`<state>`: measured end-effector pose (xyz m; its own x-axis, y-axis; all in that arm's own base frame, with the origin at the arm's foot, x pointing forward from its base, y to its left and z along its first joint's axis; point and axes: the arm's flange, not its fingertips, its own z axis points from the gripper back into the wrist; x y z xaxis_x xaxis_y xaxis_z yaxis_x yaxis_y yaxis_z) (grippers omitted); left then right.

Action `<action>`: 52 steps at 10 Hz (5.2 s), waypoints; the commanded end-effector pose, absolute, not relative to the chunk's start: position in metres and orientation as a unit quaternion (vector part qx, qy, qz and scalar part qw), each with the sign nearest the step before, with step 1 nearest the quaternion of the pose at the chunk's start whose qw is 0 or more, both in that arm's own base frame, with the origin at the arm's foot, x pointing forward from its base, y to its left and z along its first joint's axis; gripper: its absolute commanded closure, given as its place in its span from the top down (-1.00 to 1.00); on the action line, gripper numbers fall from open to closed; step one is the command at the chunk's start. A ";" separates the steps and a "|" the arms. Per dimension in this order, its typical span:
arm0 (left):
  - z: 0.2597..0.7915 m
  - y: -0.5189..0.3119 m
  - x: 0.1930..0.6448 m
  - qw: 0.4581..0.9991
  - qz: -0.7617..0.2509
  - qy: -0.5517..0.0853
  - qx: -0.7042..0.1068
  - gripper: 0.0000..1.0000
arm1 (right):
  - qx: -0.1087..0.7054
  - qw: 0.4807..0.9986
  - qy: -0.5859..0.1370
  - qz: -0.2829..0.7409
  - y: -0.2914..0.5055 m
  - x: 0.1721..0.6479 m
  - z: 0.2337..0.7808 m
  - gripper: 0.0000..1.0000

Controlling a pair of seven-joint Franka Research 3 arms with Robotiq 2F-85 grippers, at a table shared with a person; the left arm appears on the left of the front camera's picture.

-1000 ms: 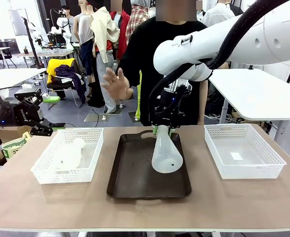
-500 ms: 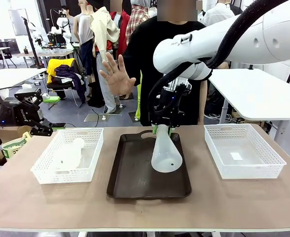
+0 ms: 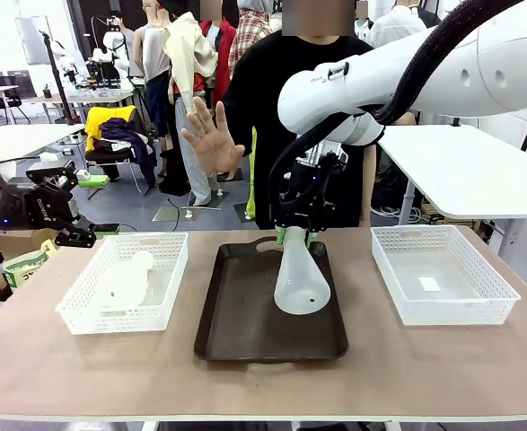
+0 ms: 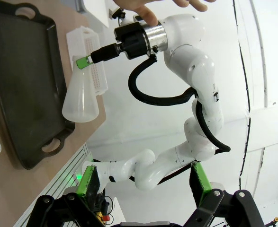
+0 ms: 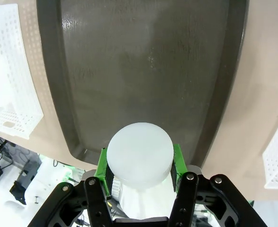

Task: Prepare the laboratory tools.
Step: While moving the picked Big flask to the Handle tray indicated by the person, stop as directed by the person, then place the picked Big flask upright in the Handle tray as instructed by the person.

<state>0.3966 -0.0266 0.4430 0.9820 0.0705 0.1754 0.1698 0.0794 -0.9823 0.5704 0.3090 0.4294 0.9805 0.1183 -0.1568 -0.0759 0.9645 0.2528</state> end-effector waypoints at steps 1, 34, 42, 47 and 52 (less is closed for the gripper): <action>0.443 -0.026 0.396 0.728 -0.037 -0.095 -0.678 1.00 | 0.124 0.987 0.084 0.048 0.308 0.570 0.427 -1.00; 0.443 -0.026 0.396 0.728 -0.037 -0.095 -0.678 1.00 | 0.124 0.987 0.084 0.048 0.308 0.570 0.427 -1.00; 0.443 -0.026 0.396 0.728 -0.037 -0.095 -0.678 1.00 | 0.124 0.987 0.084 0.048 0.308 0.570 0.427 -1.00; 0.443 -0.026 0.396 0.728 -0.037 -0.095 -0.678 1.00 | 0.124 0.987 0.084 0.048 0.308 0.570 0.427 -1.00; 0.443 -0.026 0.396 0.728 -0.037 -0.095 -0.678 1.00 | 0.124 0.987 0.084 0.048 0.308 0.570 0.427 -1.00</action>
<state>0.3966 -0.0266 0.4430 0.9820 0.0705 0.1754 0.1698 0.0794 -0.9823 0.5704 0.3090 0.4294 0.9805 0.1183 -0.1569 -0.0760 0.9645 0.2528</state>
